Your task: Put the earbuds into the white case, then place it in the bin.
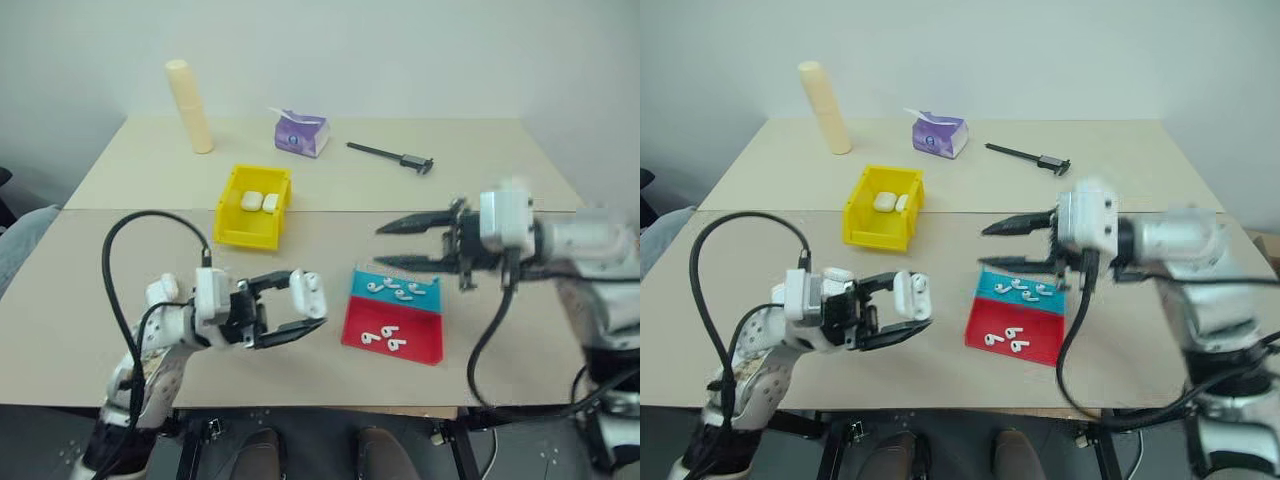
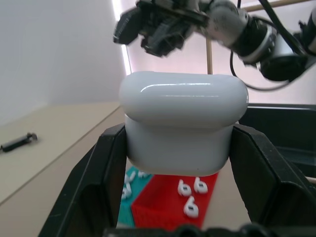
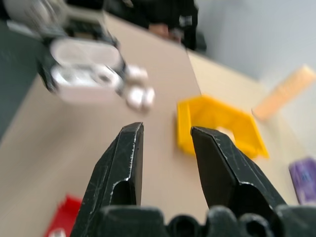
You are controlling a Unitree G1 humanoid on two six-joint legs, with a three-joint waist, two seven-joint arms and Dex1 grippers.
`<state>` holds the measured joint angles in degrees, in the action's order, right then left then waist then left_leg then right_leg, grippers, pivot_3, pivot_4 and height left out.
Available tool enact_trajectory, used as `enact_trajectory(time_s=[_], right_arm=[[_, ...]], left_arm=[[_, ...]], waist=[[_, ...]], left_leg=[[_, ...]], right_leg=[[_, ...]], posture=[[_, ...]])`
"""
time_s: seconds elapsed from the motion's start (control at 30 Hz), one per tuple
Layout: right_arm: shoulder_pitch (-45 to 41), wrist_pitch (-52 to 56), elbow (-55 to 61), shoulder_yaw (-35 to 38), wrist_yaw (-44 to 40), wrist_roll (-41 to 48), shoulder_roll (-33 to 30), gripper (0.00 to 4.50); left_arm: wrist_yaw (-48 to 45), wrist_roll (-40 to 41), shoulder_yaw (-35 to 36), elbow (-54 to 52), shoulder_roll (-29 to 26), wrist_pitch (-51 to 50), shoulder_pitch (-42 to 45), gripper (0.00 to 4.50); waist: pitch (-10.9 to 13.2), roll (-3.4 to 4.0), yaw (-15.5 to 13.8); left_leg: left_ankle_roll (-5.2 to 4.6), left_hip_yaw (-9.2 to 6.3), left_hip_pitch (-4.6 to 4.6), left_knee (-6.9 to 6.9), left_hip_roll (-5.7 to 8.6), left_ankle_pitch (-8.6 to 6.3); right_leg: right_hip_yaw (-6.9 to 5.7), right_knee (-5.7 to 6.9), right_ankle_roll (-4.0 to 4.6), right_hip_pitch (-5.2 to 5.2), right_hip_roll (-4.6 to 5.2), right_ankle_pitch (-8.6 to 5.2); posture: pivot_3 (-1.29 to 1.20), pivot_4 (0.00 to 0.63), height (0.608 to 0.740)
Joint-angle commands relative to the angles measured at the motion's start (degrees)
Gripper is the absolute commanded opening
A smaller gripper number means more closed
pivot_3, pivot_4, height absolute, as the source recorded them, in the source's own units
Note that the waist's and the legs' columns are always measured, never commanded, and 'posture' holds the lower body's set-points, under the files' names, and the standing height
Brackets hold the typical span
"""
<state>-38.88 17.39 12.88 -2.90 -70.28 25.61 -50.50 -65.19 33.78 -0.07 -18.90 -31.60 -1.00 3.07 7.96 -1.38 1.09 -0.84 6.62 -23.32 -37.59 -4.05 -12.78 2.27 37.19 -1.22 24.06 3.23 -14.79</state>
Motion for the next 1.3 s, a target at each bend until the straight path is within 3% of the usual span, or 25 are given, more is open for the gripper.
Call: enact_trajectory(time_s=[0.03,0.17,0.4,0.87,1.3], right_arm=[[-6.21,0.95,-7.34,-8.68,-4.09,-10.68,-3.05,1.96],[-11.53,-0.37,-15.02,-15.85,-10.65,-17.37,-3.48,1.96],[-16.72,-8.58,-25.32,-25.54,-14.0,-32.32,-1.61,1.96],[-19.75,-17.97,-40.42,-28.59,-14.33,-42.24,5.52,1.96],[-18.85,-20.02,-43.65,-28.21,-13.65,-45.21,8.0,1.96]], left_arm=[[-2.14,-0.28,2.69,-1.26,-1.89,2.82,-3.15,2.8],[-2.59,-1.84,2.13,-1.69,-2.05,5.0,-5.73,2.8],[1.23,-5.18,0.27,-3.43,-0.1,5.56,-7.38,2.8],[3.23,-8.2,-0.8,-4.31,-0.07,7.5,-9.18,2.8],[3.1,-9.58,-0.92,-3.44,-0.92,8.5,-8.63,2.8]], waist=[[0.0,0.0,-0.09],[0.02,0.01,-0.55],[0.03,0.02,-0.41],[0.03,0.04,-0.36],[0.03,0.05,-0.26]], left_leg=[[0.0,0.03,-0.01,0.03,0.0,0.0],[0.0,0.13,-0.12,0.04,0.06,0.0],[-0.05,0.27,-0.21,-0.05,0.07,-0.03],[-0.06,0.34,-0.18,-0.04,0.06,-0.04],[-0.06,0.36,-0.15,-0.04,0.05,-0.04]], right_leg=[[0.01,-0.01,0.01,0.03,0.01,-0.01],[-0.01,-0.04,0.0,0.1,0.09,-0.01],[-0.06,-0.05,-0.03,0.12,0.11,0.01],[-0.03,-0.03,-0.02,0.11,0.12,0.01],[-0.02,0.0,-0.02,0.11,0.11,0.01]], posture=[[0.0,0.15,0.74],[0.0,0.15,0.74],[0.0,0.15,0.74],[0.0,0.15,0.74],[0.0,0.15,0.74]])
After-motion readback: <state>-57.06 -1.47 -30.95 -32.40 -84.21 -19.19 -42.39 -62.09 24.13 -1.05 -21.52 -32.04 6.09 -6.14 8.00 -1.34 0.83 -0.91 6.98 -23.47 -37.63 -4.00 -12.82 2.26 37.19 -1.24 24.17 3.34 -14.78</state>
